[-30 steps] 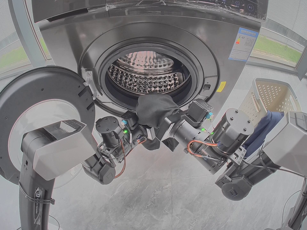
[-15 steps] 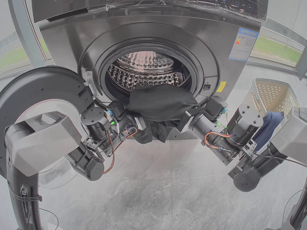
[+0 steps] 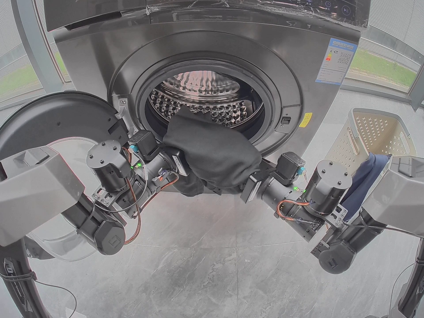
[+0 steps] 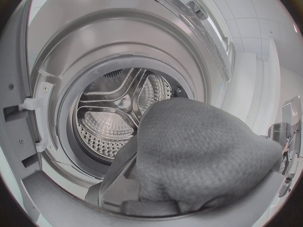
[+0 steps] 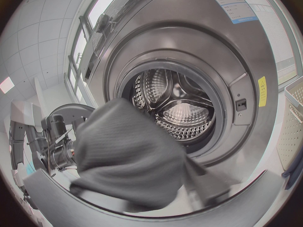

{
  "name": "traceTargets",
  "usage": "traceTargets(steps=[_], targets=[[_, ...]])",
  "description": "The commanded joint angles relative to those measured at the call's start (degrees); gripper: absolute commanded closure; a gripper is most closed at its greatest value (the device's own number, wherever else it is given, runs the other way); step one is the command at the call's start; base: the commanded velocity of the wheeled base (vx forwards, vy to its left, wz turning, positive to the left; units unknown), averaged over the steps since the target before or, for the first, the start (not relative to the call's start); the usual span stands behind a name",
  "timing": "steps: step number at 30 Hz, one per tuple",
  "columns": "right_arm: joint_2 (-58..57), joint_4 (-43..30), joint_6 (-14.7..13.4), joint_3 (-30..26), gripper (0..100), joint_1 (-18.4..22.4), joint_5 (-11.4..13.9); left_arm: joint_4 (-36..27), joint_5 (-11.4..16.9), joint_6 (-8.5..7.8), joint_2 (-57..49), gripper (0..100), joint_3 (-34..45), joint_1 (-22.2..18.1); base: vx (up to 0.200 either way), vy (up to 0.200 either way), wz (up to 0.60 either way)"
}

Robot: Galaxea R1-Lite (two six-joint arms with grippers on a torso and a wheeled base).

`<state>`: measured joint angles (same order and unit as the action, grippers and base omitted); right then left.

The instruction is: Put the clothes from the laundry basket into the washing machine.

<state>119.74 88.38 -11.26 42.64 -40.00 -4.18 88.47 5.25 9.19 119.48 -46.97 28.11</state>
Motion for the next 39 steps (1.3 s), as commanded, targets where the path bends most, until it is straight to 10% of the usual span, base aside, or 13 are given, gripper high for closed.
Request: traceTargets(steps=[1,14,39], targets=[[-2.58,0.04,0.98,-5.46,0,-0.26,0.67,0.04,-0.33,0.04,-1.88,100,1.27,-0.07,0.000,0.000,0.00],[-12.95,0.04,5.38,-33.41,0,-4.21,7.26,-0.22,-3.06,0.12,-17.70,100,19.55,3.62,0.000,0.000,0.00],[-10.66,0.04,3.09,-23.04,0,3.26,1.54,0.04,-2.62,2.23,-22.19,100,28.25,4.50,0.000,0.000,0.00]])
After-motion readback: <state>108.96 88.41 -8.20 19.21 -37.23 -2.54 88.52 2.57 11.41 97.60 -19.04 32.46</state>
